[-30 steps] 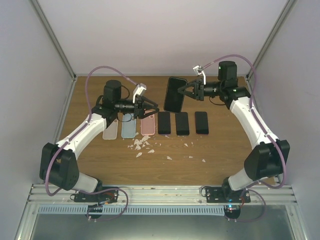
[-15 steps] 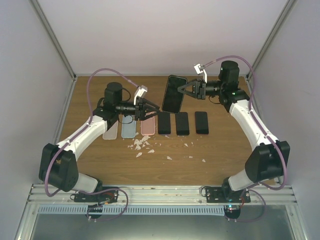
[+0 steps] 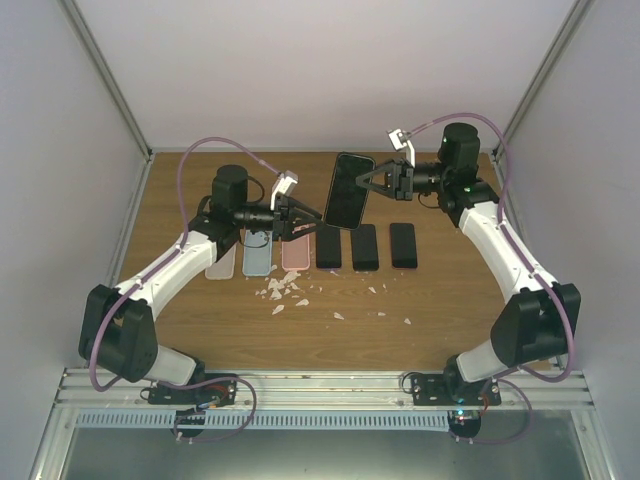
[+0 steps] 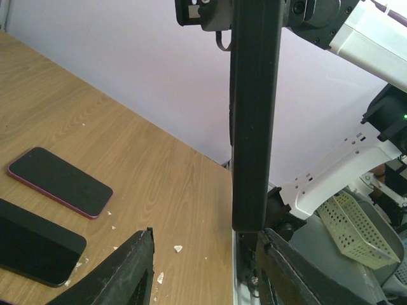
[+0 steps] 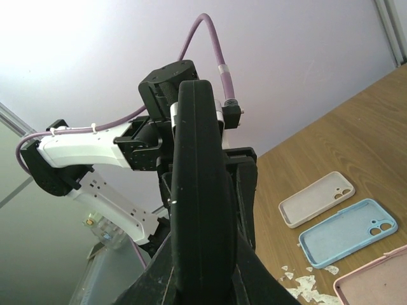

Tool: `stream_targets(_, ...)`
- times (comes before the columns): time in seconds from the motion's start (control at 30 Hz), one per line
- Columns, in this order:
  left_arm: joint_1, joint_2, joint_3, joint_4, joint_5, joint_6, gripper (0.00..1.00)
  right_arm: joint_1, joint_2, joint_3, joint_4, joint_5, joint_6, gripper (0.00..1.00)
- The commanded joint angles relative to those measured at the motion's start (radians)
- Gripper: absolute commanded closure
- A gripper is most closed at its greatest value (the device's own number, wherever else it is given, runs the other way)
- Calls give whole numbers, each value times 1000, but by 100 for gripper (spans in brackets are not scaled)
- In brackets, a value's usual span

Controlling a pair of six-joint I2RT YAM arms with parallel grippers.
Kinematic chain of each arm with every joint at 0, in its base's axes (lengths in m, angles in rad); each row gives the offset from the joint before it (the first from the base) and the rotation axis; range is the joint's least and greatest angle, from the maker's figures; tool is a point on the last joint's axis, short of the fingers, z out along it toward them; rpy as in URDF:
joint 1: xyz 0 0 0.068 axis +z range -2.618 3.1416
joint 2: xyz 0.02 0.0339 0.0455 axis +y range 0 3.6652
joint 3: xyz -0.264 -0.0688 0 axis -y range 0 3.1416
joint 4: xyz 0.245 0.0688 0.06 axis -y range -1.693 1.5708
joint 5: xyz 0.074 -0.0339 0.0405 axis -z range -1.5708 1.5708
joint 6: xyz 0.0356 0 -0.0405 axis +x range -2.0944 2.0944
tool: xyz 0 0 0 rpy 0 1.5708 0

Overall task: Take the phone out of the phone case
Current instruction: Pick up the phone at the center of the board, then remove the phone case from the phone.

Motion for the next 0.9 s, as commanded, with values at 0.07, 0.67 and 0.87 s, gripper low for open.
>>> stream_targets(0.07, -7, 4, 18, 51, -9, -6, 53, 8, -49, -2, 31, -15, 4, 100)
stream_targets(0.67, -7, 2, 13, 71, 6, -20, 48, 7, -46, -7, 21, -3, -6, 100)
stream_targets(0.87, -7, -1, 3, 81, 13, -24, 49, 8, -44, -6, 21, -4, -4, 100)
